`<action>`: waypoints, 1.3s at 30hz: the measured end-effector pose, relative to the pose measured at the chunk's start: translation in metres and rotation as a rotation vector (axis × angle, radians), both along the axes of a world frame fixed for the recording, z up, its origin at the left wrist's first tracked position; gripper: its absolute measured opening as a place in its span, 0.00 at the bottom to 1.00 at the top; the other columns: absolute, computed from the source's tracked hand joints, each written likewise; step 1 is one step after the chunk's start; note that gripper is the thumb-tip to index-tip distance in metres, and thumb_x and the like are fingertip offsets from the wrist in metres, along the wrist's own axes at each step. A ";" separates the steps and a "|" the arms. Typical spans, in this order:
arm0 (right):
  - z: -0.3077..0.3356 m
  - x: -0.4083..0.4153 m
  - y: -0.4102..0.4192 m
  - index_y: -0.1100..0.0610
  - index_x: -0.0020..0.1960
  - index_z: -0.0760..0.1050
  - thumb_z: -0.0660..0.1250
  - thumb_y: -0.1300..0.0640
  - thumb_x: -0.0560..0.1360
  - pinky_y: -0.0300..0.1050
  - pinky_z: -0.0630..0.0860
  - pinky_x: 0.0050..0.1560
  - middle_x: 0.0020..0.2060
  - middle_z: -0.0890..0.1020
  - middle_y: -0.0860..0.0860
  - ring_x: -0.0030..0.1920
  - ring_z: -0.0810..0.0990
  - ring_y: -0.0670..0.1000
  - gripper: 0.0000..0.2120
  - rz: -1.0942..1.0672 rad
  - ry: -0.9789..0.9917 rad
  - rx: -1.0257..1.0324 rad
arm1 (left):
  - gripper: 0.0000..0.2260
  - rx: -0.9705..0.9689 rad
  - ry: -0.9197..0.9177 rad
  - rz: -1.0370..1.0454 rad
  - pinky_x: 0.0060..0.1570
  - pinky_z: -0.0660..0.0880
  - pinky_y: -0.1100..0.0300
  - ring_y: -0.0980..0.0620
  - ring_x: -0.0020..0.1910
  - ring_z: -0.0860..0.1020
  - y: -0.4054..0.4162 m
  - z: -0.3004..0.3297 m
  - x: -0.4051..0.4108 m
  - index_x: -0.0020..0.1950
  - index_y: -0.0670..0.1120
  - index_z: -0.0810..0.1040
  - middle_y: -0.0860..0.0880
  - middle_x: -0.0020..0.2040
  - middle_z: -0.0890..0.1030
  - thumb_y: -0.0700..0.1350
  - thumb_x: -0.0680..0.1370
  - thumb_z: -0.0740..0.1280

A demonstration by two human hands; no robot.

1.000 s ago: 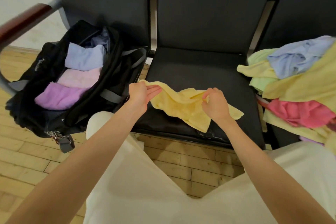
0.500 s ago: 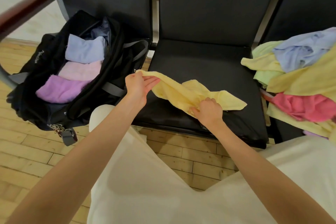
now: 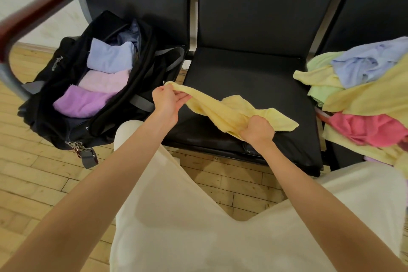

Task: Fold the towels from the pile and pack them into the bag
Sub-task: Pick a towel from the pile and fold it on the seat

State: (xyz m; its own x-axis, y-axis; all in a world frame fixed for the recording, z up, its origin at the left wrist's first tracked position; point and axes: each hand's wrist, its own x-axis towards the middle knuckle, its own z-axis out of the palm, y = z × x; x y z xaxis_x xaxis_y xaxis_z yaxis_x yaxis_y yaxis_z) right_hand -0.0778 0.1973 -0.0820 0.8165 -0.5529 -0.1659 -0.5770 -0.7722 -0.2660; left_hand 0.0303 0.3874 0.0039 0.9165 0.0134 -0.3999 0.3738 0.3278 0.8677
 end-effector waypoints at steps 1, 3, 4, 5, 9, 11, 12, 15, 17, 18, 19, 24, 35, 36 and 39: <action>0.003 -0.002 -0.003 0.56 0.38 0.69 0.68 0.57 0.72 0.43 0.72 0.35 0.35 0.75 0.51 0.37 0.75 0.51 0.09 -0.007 -0.009 -0.009 | 0.07 0.005 0.001 0.012 0.45 0.82 0.53 0.43 0.46 0.82 0.002 0.002 0.002 0.56 0.38 0.72 0.39 0.45 0.79 0.36 0.82 0.56; 0.010 -0.008 -0.012 0.55 0.33 0.67 0.66 0.62 0.72 0.41 0.68 0.31 0.32 0.71 0.50 0.34 0.73 0.51 0.11 -0.016 -0.038 -0.052 | 0.07 0.063 -0.015 0.028 0.40 0.81 0.56 0.46 0.43 0.83 0.007 0.005 0.006 0.56 0.38 0.72 0.40 0.46 0.79 0.36 0.82 0.56; 0.015 -0.011 -0.017 0.56 0.33 0.67 0.66 0.62 0.72 0.41 0.67 0.30 0.32 0.70 0.50 0.34 0.73 0.52 0.12 -0.022 -0.059 -0.077 | 0.07 0.122 -0.034 0.027 0.38 0.81 0.58 0.47 0.42 0.83 0.011 0.005 0.009 0.57 0.38 0.72 0.40 0.47 0.79 0.36 0.82 0.56; 0.020 -0.014 -0.022 0.57 0.34 0.68 0.65 0.62 0.72 0.42 0.67 0.31 0.34 0.70 0.51 0.34 0.72 0.52 0.10 -0.028 -0.084 -0.096 | 0.08 0.196 -0.054 0.016 0.36 0.81 0.59 0.47 0.41 0.83 0.013 0.005 0.011 0.59 0.38 0.71 0.40 0.47 0.79 0.37 0.82 0.56; 0.035 -0.025 -0.038 0.62 0.43 0.73 0.64 0.60 0.74 0.43 0.66 0.37 0.43 0.69 0.54 0.38 0.72 0.53 0.05 -0.073 -0.178 -0.131 | 0.09 0.594 -0.067 -0.119 0.36 0.82 0.55 0.45 0.36 0.82 0.023 -0.007 0.013 0.62 0.39 0.69 0.41 0.40 0.78 0.38 0.82 0.57; 0.035 -0.030 -0.042 0.62 0.43 0.72 0.65 0.61 0.73 0.45 0.67 0.37 0.44 0.72 0.57 0.41 0.75 0.57 0.04 -0.091 -0.206 -0.110 | 0.07 0.902 -0.148 -0.275 0.37 0.82 0.49 0.43 0.36 0.82 0.032 -0.018 0.014 0.59 0.38 0.70 0.39 0.39 0.79 0.37 0.81 0.60; 0.033 -0.033 -0.043 0.62 0.42 0.71 0.64 0.63 0.72 0.45 0.67 0.37 0.45 0.72 0.57 0.41 0.76 0.58 0.03 -0.088 -0.208 -0.102 | 0.07 1.073 -0.224 -0.366 0.39 0.82 0.47 0.41 0.37 0.82 0.038 -0.023 0.013 0.57 0.37 0.71 0.38 0.39 0.80 0.36 0.80 0.62; 0.022 -0.042 -0.044 0.65 0.49 0.73 0.63 0.65 0.74 0.45 0.67 0.36 0.48 0.74 0.59 0.40 0.77 0.58 0.05 -0.020 -0.175 -0.143 | 0.05 1.464 -0.456 -0.522 0.43 0.78 0.52 0.41 0.43 0.81 0.051 -0.031 0.010 0.50 0.37 0.73 0.40 0.43 0.80 0.36 0.77 0.66; 0.018 -0.048 -0.046 0.66 0.52 0.74 0.62 0.64 0.75 0.44 0.68 0.36 0.49 0.74 0.59 0.39 0.77 0.57 0.07 0.043 -0.192 -0.167 | 0.03 1.495 -0.511 -0.495 0.43 0.78 0.51 0.41 0.43 0.81 0.055 -0.031 0.011 0.49 0.38 0.74 0.40 0.44 0.80 0.38 0.77 0.65; 0.018 -0.051 -0.047 0.66 0.52 0.74 0.61 0.64 0.76 0.44 0.69 0.36 0.49 0.73 0.59 0.38 0.76 0.57 0.08 0.062 -0.213 -0.172 | 0.03 1.459 -0.518 -0.452 0.44 0.79 0.49 0.41 0.43 0.81 0.056 -0.030 0.013 0.48 0.38 0.74 0.40 0.44 0.80 0.38 0.78 0.65; 0.019 -0.052 -0.049 0.66 0.51 0.74 0.61 0.63 0.76 0.46 0.70 0.37 0.48 0.73 0.59 0.39 0.76 0.57 0.08 0.073 -0.239 -0.179 | 0.03 1.398 -0.519 -0.395 0.45 0.80 0.47 0.41 0.42 0.81 0.055 -0.027 0.014 0.48 0.38 0.74 0.40 0.43 0.81 0.38 0.78 0.64; 0.052 -0.046 -0.055 0.66 0.50 0.74 0.59 0.63 0.78 0.47 0.70 0.38 0.46 0.73 0.60 0.38 0.75 0.56 0.08 0.073 -0.447 -0.247 | 0.05 0.777 -0.400 0.024 0.48 0.80 0.46 0.42 0.44 0.82 0.034 0.011 0.023 0.43 0.47 0.71 0.40 0.45 0.81 0.39 0.77 0.63; 0.165 -0.039 -0.083 0.61 0.43 0.74 0.65 0.67 0.71 0.41 0.62 0.36 0.38 0.74 0.56 0.38 0.70 0.51 0.03 0.154 -0.965 -0.557 | 0.06 0.007 -0.431 0.261 0.38 0.79 0.60 0.50 0.37 0.77 -0.006 0.185 0.032 0.40 0.43 0.72 0.45 0.40 0.76 0.36 0.77 0.65; 0.172 -0.043 -0.081 0.62 0.44 0.74 0.68 0.68 0.70 0.40 0.63 0.37 0.40 0.75 0.57 0.38 0.71 0.52 0.05 0.139 -0.977 -0.543 | 0.05 0.067 -0.482 0.281 0.39 0.79 0.61 0.50 0.39 0.78 -0.006 0.192 0.031 0.42 0.45 0.72 0.46 0.42 0.77 0.38 0.77 0.65; 0.185 -0.053 -0.076 0.63 0.42 0.73 0.66 0.70 0.70 0.42 0.66 0.34 0.38 0.74 0.58 0.35 0.71 0.54 0.04 0.149 -1.016 -0.594 | 0.08 0.258 -0.628 0.354 0.42 0.77 0.62 0.52 0.42 0.77 -0.004 0.205 0.022 0.41 0.51 0.68 0.52 0.43 0.75 0.41 0.77 0.64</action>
